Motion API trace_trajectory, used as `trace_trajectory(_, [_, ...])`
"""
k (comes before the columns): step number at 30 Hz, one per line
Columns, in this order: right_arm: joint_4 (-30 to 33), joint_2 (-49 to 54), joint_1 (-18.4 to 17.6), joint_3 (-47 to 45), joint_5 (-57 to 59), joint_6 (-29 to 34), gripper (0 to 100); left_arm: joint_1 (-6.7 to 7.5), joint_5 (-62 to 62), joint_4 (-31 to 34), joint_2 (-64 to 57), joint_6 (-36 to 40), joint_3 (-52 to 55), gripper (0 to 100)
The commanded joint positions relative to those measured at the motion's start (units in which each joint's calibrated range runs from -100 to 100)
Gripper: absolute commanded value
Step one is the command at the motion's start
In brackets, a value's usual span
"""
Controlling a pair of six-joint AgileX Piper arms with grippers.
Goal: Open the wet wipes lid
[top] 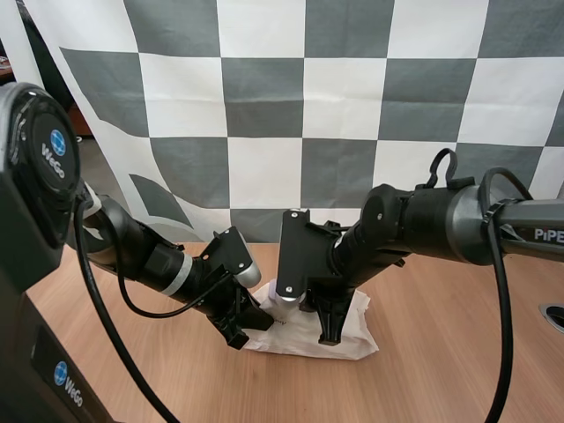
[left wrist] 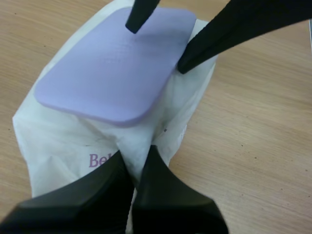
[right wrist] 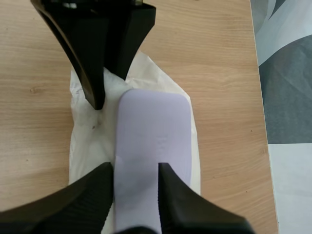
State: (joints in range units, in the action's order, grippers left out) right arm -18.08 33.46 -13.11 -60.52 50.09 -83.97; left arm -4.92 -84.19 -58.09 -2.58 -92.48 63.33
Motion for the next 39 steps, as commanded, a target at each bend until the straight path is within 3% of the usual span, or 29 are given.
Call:
trace_trajectory(1, [0.01, -0.03, 0.0, -0.07, -0.2, 0.06, 20, 0.0, -0.01, 0.07, 0.0, -0.86, -0.1, 0])
trace_trajectory(3, [0.01, -0.03, 0.0, -0.07, -0.2, 0.06, 3, 0.0, -0.17, 0.07, 0.0, -0.86, -0.1, 0])
trace_trajectory(4, [0.01, -0.03, 0.0, -0.07, -0.2, 0.06, 0, 0.0, -0.17, 0.07, 0.0, -0.86, -0.1, 0])
trace_trajectory(26, [0.83, 0.09, 0.0, 0.09, -4.26, 0.18, 0, 0.0, -0.51, 1.85, 0.0, -0.86, -0.1, 0])
trace_trajectory(39, [0.83, -0.59, 0.0, 5.43, -4.14, 1.97, 0, 0.0, -1.5, 2.18, 0.0, -0.86, -0.1, 0])
